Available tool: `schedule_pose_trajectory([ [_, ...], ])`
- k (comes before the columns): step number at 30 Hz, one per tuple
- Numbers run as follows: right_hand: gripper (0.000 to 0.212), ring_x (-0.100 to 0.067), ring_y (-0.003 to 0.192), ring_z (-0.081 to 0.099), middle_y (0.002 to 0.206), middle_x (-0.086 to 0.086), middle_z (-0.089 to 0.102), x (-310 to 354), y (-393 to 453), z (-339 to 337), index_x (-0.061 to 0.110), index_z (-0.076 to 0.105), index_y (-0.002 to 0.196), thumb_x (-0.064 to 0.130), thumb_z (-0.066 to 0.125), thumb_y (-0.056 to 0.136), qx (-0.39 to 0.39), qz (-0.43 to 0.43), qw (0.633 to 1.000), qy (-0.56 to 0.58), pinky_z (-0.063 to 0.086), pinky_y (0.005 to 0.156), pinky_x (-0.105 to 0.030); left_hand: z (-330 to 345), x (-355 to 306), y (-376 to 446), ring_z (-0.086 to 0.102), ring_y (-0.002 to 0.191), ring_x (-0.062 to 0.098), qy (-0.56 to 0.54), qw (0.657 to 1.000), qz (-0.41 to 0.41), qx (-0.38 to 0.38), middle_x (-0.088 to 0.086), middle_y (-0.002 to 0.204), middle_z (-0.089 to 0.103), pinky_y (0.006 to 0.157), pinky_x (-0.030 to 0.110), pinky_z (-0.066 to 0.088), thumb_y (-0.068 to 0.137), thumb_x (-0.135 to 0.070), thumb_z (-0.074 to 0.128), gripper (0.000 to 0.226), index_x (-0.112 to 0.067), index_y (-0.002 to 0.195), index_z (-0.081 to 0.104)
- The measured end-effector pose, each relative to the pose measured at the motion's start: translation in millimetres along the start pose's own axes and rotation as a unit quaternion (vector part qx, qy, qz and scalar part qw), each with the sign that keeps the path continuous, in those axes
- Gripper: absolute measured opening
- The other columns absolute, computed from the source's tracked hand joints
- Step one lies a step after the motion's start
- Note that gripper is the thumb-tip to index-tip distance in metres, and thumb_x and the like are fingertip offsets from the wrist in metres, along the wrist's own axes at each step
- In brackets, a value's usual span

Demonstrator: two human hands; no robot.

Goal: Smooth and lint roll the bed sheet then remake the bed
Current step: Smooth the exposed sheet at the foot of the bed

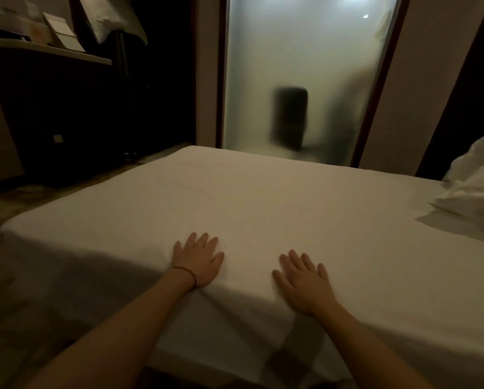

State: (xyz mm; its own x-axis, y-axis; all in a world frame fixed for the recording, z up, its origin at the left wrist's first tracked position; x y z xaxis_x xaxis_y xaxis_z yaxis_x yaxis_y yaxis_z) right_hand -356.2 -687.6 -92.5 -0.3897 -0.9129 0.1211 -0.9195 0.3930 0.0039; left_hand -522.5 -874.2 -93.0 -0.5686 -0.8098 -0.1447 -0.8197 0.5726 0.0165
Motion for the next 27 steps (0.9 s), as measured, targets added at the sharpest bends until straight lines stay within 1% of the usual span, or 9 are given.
schedule_pose_trajectory([
  [3,0.063,-0.024,0.151,-0.006,0.164,0.001,-0.005,30,1,7,0.031,0.002,0.156,0.058,0.011,0.100,-0.003,-0.026,1.000,-0.005,-0.002,0.121,-0.053,4,-44,-17,-0.001,0.155,0.017,-0.034,0.996,0.088,-0.003,-0.013,0.168,0.003,0.122,0.054,0.000,0.105,-0.054,0.020,0.056,-0.041,0.158,0.011],
  [6,0.065,-0.023,0.151,-0.009,0.164,-0.001,-0.008,44,-2,14,0.031,-0.003,0.156,0.060,0.008,0.099,-0.012,-0.046,0.999,-0.021,-0.002,0.121,-0.050,13,-54,-25,-0.006,0.154,0.017,0.010,0.990,0.140,-0.002,-0.016,0.167,-0.002,0.121,0.059,-0.002,0.101,-0.063,0.012,0.059,-0.047,0.157,0.004],
  [9,0.073,-0.021,0.150,-0.010,0.164,0.000,-0.009,43,-6,15,0.032,-0.004,0.156,0.066,0.000,0.091,-0.003,-0.066,0.998,-0.018,-0.002,0.122,-0.048,13,-23,-19,-0.006,0.155,0.019,0.019,0.994,0.109,-0.005,-0.014,0.168,-0.003,0.123,0.053,-0.002,0.094,-0.074,0.010,0.069,-0.047,0.157,0.000],
  [13,0.065,-0.024,0.150,-0.012,0.163,0.002,-0.013,60,-2,15,0.033,-0.005,0.155,0.060,0.009,0.099,0.009,-0.079,0.997,-0.025,-0.003,0.120,-0.053,12,9,-19,-0.006,0.155,0.023,0.020,0.999,0.040,-0.018,-0.011,0.168,-0.004,0.122,0.053,-0.005,0.095,-0.073,0.008,0.070,-0.043,0.158,0.000],
  [17,0.061,-0.022,0.150,-0.013,0.162,0.007,-0.012,107,7,16,0.034,-0.004,0.155,0.057,0.009,0.100,0.009,-0.120,0.992,-0.031,-0.004,0.120,-0.055,9,7,-28,-0.006,0.155,0.022,0.014,0.997,0.070,-0.024,-0.011,0.168,-0.003,0.123,0.054,-0.004,0.101,-0.062,0.011,0.062,-0.041,0.159,0.002],
  [20,0.058,-0.020,0.149,-0.013,0.163,0.009,-0.011,129,14,18,0.035,-0.003,0.155,0.054,0.010,0.102,0.012,-0.155,0.987,-0.031,-0.005,0.120,-0.055,6,39,-25,-0.003,0.155,0.020,0.026,0.997,0.065,-0.023,-0.012,0.168,-0.001,0.123,0.053,0.001,0.102,-0.060,0.012,0.059,-0.043,0.158,0.002],
  [23,0.062,-0.019,0.150,-0.012,0.163,0.009,-0.011,139,21,18,0.037,-0.002,0.155,0.059,0.007,0.098,0.022,-0.180,0.983,-0.023,-0.006,0.120,-0.053,-2,96,-11,-0.002,0.155,0.022,0.014,1.000,-0.003,-0.016,-0.011,0.168,0.000,0.123,0.055,0.004,0.100,-0.064,0.013,0.062,-0.042,0.158,0.005],
  [25,0.077,-0.018,0.150,-0.013,0.162,0.010,-0.011,145,27,16,0.038,-0.002,0.155,0.069,-0.007,0.084,0.027,-0.196,0.980,-0.014,-0.006,0.120,-0.052,-9,134,1,-0.002,0.155,0.023,0.007,0.998,-0.062,-0.005,-0.011,0.168,0.000,0.122,0.057,0.004,0.100,-0.064,0.014,0.062,-0.043,0.158,0.005],
  [27,0.087,-0.018,0.150,-0.013,0.162,0.011,-0.011,153,36,15,0.039,-0.002,0.155,0.073,-0.012,0.076,0.029,-0.205,0.978,-0.009,-0.006,0.120,-0.051,-13,157,11,-0.003,0.155,0.025,0.000,0.994,-0.112,0.010,-0.012,0.168,-0.001,0.121,0.060,0.004,0.100,-0.064,0.015,0.061,-0.044,0.158,0.006],
])
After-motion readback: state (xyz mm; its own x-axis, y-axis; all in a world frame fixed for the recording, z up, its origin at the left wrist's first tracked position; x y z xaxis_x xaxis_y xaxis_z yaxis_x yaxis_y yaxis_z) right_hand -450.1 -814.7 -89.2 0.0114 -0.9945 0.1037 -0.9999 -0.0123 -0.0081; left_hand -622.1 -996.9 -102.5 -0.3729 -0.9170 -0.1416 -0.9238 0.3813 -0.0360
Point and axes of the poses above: each hand's wrist, its own y-axis towards the middle knuckle, its own z-axis out of the palm, x = y × z, the point moved 9 cm from there along y, towards the middle knuckle
